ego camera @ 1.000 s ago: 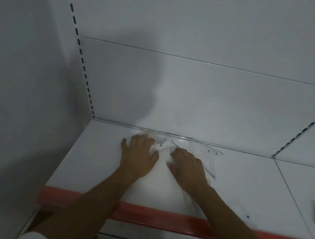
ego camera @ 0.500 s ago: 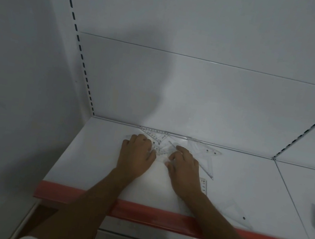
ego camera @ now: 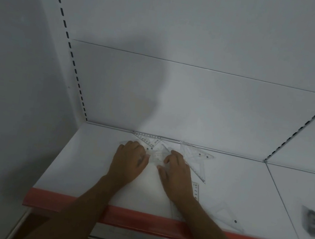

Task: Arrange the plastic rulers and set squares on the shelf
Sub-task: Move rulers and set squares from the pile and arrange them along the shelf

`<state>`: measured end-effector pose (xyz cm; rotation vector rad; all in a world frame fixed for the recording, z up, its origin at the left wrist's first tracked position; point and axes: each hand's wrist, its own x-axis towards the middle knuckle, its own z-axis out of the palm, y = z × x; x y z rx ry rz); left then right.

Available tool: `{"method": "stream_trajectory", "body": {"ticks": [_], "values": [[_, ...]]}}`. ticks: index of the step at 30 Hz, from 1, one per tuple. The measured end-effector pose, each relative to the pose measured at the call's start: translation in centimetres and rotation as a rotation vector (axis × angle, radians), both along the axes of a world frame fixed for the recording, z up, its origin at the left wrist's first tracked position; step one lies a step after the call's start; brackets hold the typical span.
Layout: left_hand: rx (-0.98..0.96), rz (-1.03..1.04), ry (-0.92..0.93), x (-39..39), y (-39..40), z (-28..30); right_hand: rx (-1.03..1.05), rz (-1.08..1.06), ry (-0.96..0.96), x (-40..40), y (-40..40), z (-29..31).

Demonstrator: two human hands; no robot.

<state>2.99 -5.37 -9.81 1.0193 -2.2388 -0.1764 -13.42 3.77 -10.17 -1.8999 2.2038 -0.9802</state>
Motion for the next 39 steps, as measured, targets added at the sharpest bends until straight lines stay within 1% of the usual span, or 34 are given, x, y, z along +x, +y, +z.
{"method": "stream_trajectory", "body": {"ticks": [2,4,8,11,12,15,17,23,27,32,35,39], "values": [[0.049,0.019,0.082,0.2,-0.1,0.0,0.003,-0.051,-0.012,0.2,0.1,0.1],[0.085,0.003,0.124,0.3,-0.1,0.0,0.004,-0.11,0.058,0.4,0.2,0.2],[0.063,-0.031,0.115,0.1,-0.1,0.1,0.02,-0.24,0.169,0.9,0.3,0.7],[0.039,-0.014,0.126,0.1,0.0,0.3,0.04,-0.231,0.183,0.8,0.3,0.4],[0.027,0.002,0.128,0.2,0.2,0.4,0.047,-0.21,0.137,0.7,0.3,0.5],[0.01,0.05,0.121,0.1,0.4,0.7,0.037,-0.183,-0.147,0.3,0.3,1.4],[0.014,0.079,0.113,0.1,0.5,0.8,-0.001,-0.196,-0.263,0.0,0.2,2.7],[0.053,0.128,0.079,0.0,0.5,0.7,-0.232,-0.177,-0.562,-1.2,-0.3,6.0],[0.083,0.128,0.069,-0.1,0.6,0.9,-0.388,-0.094,-0.588,-0.9,0.8,6.9],[0.107,0.146,0.072,-0.2,0.4,1.2,-0.486,-0.049,-0.574,-0.2,2.1,7.4],[0.133,0.199,0.091,-0.5,0.5,1.9,-0.465,-0.101,-0.52,-0.8,2.8,7.0],[0.132,0.189,0.098,-1.9,1.2,3.1,-0.414,-0.159,-0.499,-1.7,3.3,6.1]]}}
